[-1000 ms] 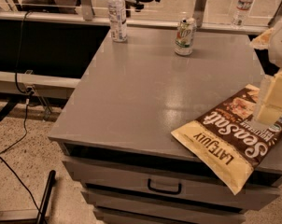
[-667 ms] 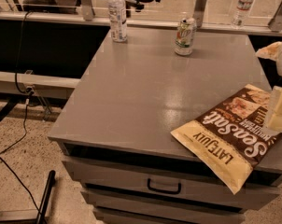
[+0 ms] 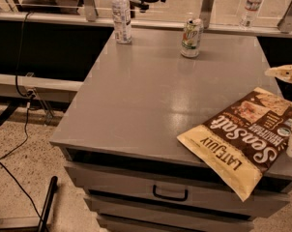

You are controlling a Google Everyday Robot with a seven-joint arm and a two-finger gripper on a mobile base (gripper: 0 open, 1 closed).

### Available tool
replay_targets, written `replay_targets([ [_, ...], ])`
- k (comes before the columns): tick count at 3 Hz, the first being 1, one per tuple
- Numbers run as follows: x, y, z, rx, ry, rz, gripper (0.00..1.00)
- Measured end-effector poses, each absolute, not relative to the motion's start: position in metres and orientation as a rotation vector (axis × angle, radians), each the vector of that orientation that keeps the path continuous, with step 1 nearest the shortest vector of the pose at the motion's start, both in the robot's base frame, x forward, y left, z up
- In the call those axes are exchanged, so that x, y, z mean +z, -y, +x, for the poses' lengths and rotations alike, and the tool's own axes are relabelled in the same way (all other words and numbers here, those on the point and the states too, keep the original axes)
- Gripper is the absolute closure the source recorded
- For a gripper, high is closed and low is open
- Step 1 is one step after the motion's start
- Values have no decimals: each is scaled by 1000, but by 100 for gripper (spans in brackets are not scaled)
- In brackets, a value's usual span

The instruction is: Move brown chip bag near 7up can

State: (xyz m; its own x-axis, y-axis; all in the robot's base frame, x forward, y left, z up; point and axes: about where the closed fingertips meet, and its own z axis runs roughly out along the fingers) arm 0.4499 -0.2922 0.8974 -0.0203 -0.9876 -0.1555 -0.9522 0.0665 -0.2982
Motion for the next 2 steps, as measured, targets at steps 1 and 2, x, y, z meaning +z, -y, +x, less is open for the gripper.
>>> replay_targets([
  [1, 884, 297, 442, -135, -1993, -1997, 0],
  [2, 867, 295, 440, -112, -1964, -2040, 0],
])
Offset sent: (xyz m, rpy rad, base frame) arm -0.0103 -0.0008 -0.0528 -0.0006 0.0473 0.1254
